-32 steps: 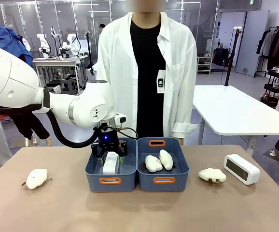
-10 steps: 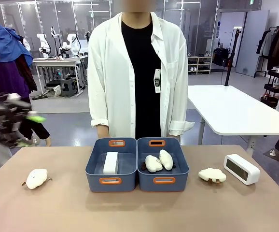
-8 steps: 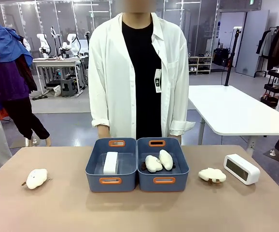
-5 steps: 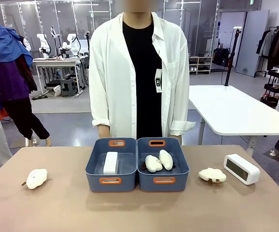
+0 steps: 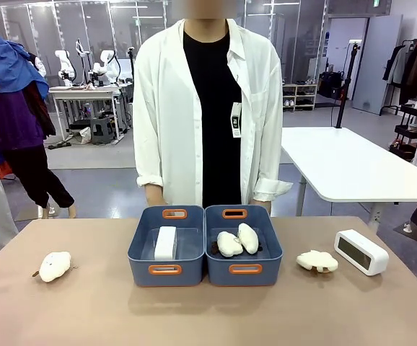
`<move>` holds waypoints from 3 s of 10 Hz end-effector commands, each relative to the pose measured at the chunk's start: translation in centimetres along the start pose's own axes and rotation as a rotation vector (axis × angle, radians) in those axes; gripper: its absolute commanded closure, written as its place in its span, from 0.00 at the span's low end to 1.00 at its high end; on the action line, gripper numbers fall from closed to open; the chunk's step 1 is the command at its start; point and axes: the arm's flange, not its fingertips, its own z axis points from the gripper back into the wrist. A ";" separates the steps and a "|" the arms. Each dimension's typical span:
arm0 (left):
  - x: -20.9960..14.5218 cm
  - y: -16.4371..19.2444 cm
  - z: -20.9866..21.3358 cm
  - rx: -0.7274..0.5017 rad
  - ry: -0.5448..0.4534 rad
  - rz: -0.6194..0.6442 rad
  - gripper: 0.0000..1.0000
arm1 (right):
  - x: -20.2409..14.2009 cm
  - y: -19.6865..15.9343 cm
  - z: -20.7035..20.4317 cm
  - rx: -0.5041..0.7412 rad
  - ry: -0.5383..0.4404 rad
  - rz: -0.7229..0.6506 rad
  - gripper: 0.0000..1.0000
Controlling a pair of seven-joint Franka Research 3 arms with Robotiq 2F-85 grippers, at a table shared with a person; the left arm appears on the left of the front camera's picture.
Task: Sort the digital clocks into the basket.
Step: Pick up the Digital clock from the table and place it into the empty Plastic storage basket.
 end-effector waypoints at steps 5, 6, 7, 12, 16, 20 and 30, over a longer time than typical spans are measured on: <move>-0.9 -0.2 0.2 0.003 0.021 0.000 0.00 | -0.2 0.3 0.1 0.000 0.006 0.009 0.00; -0.9 -0.2 0.2 0.003 0.021 0.000 0.00 | -0.2 0.3 0.1 0.000 0.006 0.009 0.00; -0.9 -0.2 0.2 0.003 0.021 0.000 0.00 | -0.2 0.3 0.1 0.000 0.006 0.009 0.00; -0.9 -0.2 0.2 0.003 0.021 0.000 0.00 | -0.2 0.3 0.1 0.000 0.006 0.009 0.00; -0.9 -0.2 0.2 0.003 0.021 0.000 0.00 | -0.2 0.3 0.1 0.000 0.006 0.009 0.00; -0.9 -0.2 0.2 0.003 0.021 0.000 0.00 | 0.7 9.4 -1.5 -0.351 0.186 0.282 0.00; -0.9 -0.2 0.2 0.003 0.021 0.000 0.00 | 1.8 7.1 -8.2 -0.652 0.407 0.514 0.00</move>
